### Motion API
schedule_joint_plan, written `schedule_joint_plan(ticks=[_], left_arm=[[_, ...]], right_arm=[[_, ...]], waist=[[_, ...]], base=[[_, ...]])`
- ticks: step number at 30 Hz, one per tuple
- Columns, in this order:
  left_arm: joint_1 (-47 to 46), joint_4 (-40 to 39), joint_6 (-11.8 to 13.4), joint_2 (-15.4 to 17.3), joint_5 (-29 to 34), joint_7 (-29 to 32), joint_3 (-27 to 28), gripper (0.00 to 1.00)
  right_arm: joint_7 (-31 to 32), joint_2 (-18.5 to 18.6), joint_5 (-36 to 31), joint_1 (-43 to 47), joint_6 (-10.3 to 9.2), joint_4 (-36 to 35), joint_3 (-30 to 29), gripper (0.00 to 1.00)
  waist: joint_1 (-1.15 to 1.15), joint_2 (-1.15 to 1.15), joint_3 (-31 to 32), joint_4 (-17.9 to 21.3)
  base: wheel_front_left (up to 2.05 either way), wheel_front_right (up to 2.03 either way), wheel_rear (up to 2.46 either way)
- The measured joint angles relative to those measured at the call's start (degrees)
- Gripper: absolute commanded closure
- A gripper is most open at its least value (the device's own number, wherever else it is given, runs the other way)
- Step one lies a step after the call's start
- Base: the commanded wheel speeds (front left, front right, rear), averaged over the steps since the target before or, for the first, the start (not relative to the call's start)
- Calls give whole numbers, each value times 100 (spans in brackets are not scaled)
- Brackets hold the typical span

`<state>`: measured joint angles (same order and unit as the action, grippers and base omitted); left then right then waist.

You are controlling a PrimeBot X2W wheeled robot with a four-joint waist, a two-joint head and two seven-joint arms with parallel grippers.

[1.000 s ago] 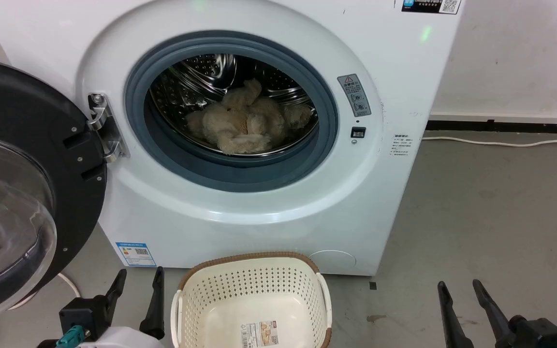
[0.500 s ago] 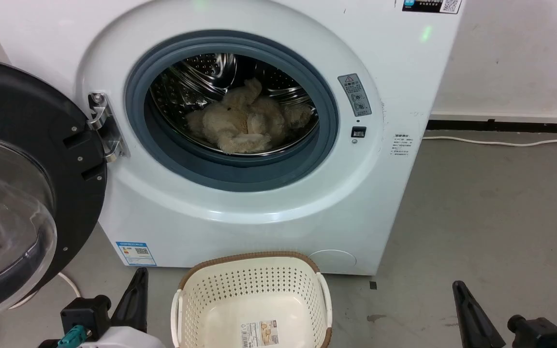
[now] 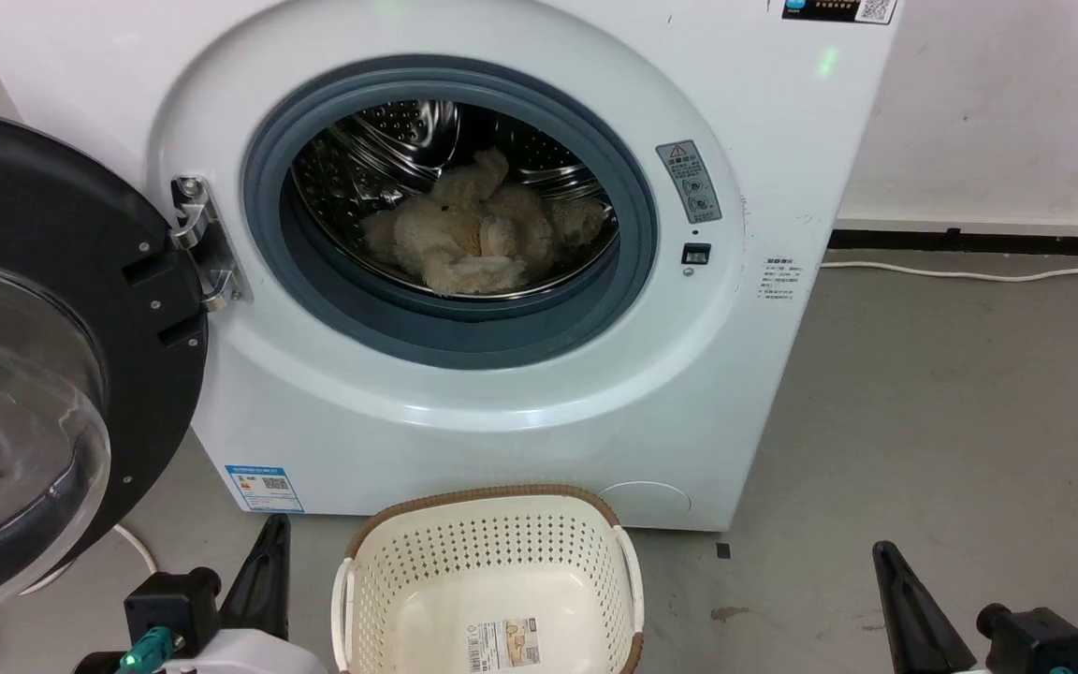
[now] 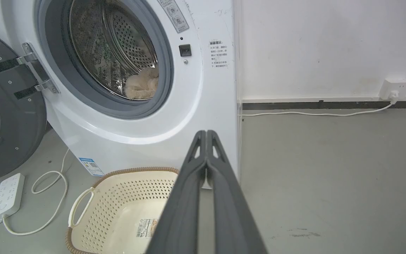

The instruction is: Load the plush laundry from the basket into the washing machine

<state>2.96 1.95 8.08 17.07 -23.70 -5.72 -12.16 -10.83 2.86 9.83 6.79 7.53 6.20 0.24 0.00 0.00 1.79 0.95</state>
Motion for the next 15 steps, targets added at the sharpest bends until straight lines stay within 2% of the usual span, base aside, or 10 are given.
schedule_joint_plan(ticks=[15], left_arm=[[-12, -13, -92, -190, 328, 65, 169, 100]], right_arm=[[160, 0, -136, -68, 0, -88, 0, 100]], waist=[[0, 0, -25, -13]], base=[[0, 0, 0]])
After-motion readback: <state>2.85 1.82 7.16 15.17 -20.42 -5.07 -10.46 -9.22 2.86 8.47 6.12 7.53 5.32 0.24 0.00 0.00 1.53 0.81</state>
